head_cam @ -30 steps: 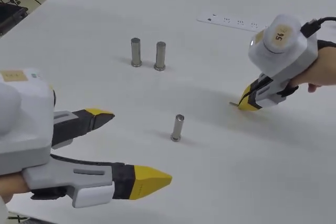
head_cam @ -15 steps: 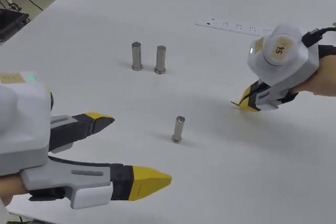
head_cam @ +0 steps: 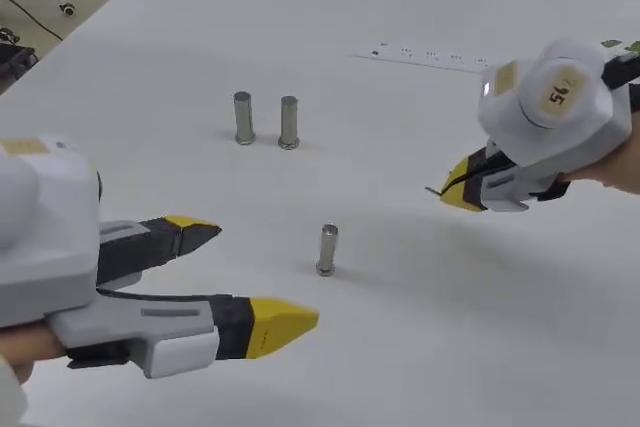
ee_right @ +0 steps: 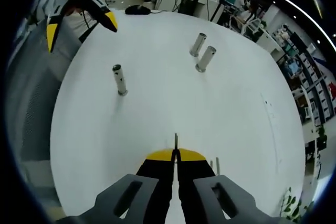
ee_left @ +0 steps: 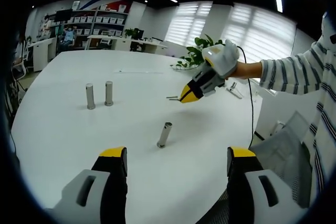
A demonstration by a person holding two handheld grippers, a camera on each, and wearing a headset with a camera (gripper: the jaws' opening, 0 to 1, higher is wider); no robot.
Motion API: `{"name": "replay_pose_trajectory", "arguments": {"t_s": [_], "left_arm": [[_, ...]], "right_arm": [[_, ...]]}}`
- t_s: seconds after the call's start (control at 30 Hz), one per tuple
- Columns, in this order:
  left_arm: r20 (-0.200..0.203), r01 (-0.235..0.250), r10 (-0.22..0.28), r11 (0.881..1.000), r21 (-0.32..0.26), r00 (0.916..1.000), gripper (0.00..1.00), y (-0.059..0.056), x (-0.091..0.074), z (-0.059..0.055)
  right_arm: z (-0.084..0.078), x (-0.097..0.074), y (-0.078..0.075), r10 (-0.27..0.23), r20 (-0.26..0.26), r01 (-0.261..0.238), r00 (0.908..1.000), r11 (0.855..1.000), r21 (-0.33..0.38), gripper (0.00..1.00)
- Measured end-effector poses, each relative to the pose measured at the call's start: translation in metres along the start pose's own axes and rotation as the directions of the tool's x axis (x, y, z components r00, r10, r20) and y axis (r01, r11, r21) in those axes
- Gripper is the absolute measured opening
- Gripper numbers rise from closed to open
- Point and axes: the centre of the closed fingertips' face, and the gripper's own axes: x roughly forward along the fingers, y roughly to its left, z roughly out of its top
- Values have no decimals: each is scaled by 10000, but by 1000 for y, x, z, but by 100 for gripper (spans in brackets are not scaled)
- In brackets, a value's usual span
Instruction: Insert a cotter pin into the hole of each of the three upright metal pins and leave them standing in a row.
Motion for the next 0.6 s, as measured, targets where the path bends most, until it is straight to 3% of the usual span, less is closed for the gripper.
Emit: {"name": "replay_pose_trajectory", "arguments": {"t_s": [0.23, 0.4, 0.6], "left_arm": [[-252, 109, -105, 9998, 153, 9996, 63, 0, 10, -2], [261, 118, -126, 9994, 318, 9996, 63, 0, 20, 13], [413, 471, -482, 9985, 282, 9980, 62, -6, 29, 27]], "right_arm": [[11, -16, 10, -381, 510, 395, 9980, 9988, -279, 2], [21, -29, 22, -602, 866, 631, 9944, 9975, -314, 2], [28, -40, 34, -885, 1134, 929, 9896, 9951, -334, 2]]}}
